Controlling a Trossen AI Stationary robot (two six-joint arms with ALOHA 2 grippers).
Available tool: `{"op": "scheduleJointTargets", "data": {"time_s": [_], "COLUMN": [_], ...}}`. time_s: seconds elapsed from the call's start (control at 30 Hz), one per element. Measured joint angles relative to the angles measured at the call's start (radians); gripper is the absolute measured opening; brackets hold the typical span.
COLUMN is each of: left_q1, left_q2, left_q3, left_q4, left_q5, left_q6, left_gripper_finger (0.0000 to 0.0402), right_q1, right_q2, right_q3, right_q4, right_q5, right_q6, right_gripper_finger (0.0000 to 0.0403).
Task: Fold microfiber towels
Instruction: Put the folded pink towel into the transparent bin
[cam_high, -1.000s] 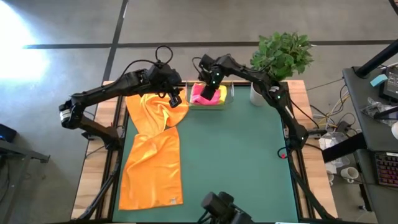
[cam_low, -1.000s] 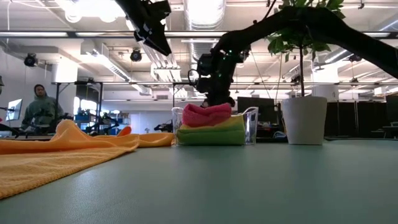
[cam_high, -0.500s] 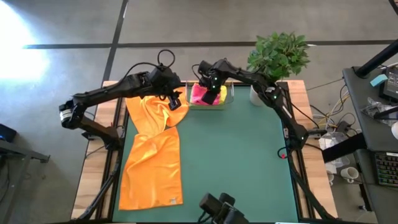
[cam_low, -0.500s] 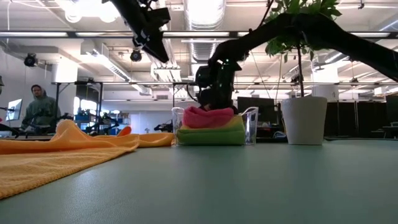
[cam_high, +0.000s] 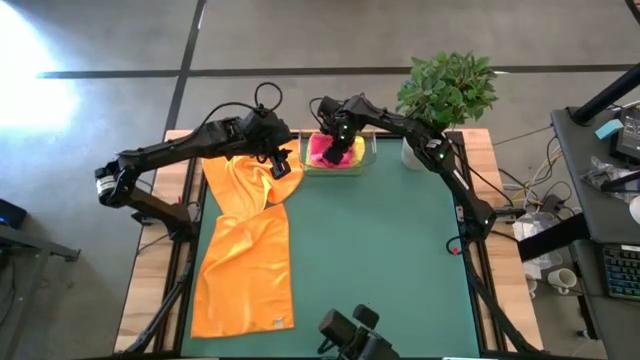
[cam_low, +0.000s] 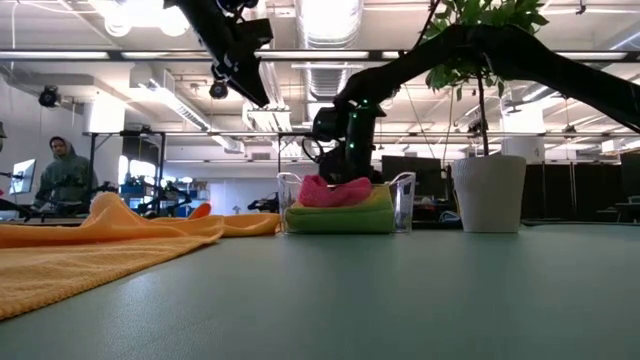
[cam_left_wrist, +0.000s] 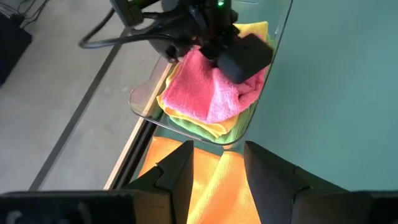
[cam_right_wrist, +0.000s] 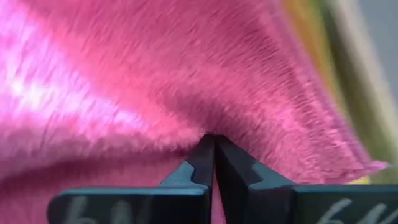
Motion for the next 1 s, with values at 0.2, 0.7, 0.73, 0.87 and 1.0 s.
{"op": "scheduleJointTargets", "data": {"time_s": [0.2, 0.7, 0.73, 0.87, 1.0], "left_q1": [0.000, 0.000, 0.000, 0.000, 0.000], "left_q2": [-0.001, 0.003, 0.003, 0.007, 0.008], "left_q3": [0.000, 0.000, 0.000, -0.003, -0.017], "left_q4": [0.000, 0.002, 0.002, 0.002, 0.002], "left_q5": [0.000, 0.000, 0.000, 0.000, 0.000], "left_q6": [0.000, 0.001, 0.001, 0.001, 0.001], "left_gripper_finger": [0.0125, 0.0125, 0.0125, 0.0125, 0.0125], "right_q1": [0.005, 0.038, 0.044, 0.061, 0.063], "right_q2": [-0.035, -0.186, -0.184, -0.184, -0.184], "right_q3": [0.000, -0.027, -0.039, -0.092, -0.147], "right_q4": [-0.074, -0.108, -0.108, -0.107, -0.121], "right_q5": [-0.013, -0.147, -0.169, -0.158, -0.161], "right_q6": [-0.022, -0.019, -0.020, -0.021, -0.017], "right_gripper_finger": [0.0008, 0.0008, 0.0008, 0.0008, 0.0008]}}
